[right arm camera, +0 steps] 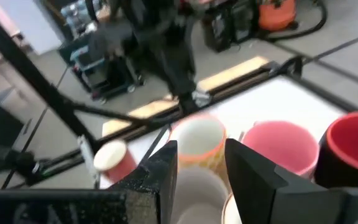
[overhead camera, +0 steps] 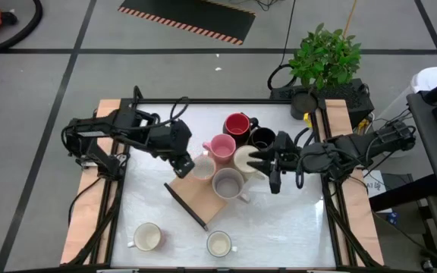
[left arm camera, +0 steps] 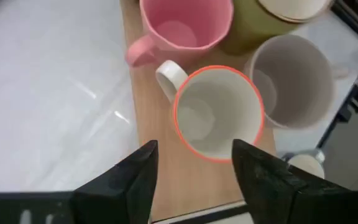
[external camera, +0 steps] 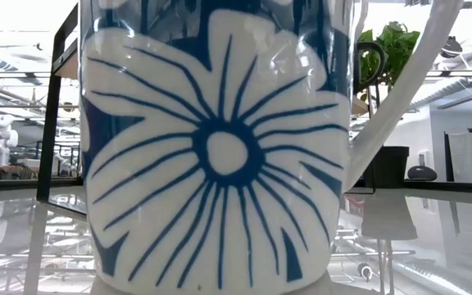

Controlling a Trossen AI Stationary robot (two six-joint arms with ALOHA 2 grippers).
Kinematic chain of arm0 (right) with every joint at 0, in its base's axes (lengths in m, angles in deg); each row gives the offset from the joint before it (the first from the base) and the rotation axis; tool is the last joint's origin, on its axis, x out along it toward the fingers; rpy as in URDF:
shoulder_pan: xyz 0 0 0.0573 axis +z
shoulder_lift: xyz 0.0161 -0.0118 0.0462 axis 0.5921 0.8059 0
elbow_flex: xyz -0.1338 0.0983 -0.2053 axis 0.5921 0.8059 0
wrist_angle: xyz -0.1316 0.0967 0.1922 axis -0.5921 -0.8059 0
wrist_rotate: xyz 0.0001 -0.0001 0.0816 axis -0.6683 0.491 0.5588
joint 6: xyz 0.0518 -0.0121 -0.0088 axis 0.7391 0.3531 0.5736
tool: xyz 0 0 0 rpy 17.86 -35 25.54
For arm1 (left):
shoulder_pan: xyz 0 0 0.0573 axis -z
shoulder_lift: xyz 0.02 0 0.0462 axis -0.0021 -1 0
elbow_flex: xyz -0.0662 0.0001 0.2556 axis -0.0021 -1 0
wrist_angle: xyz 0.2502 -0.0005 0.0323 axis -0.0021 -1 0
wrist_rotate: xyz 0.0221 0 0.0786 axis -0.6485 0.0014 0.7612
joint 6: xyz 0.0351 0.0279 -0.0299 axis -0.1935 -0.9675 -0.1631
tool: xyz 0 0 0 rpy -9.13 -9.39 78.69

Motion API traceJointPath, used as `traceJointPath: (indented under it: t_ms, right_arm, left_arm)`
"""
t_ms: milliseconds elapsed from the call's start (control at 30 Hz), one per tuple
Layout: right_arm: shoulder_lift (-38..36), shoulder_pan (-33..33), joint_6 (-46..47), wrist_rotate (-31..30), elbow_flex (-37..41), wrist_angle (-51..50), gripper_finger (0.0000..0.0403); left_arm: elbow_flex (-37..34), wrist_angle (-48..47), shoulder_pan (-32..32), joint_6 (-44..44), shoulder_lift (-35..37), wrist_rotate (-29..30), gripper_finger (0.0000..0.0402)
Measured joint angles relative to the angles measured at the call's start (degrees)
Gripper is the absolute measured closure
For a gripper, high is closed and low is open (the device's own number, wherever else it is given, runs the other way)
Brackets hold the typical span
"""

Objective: Place coffee mugs
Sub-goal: Put the orange mug on top of the shelf

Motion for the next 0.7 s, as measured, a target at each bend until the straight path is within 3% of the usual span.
traceJointPath:
  t_ms: [133,367,500,700]
  right_arm:
    - [0.1,0.4,3.4,6.5,0.0,-4.9,0.0283]
    - [0.3,4.7,4.3,7.1,0.0,-6.6,0.0346]
    - [0.3,7.3,5.7,7.1,0.0,-6.8,0.0393]
    - [0.7,11.6,10.3,7.1,2.7,-6.7,0.0395]
  left_arm:
    - [-2.0,0.5,1.8,-5.5,2.8,2.7,0.0192]
    - [-13.4,2.4,4.1,-11.8,7.8,2.2,0.0193]
    - [-24.2,11.4,5.4,-11.9,11.9,-0.7,0.0193]
    - [-35.3,24.3,6.8,-7.6,13.5,-1.5,0.0193]
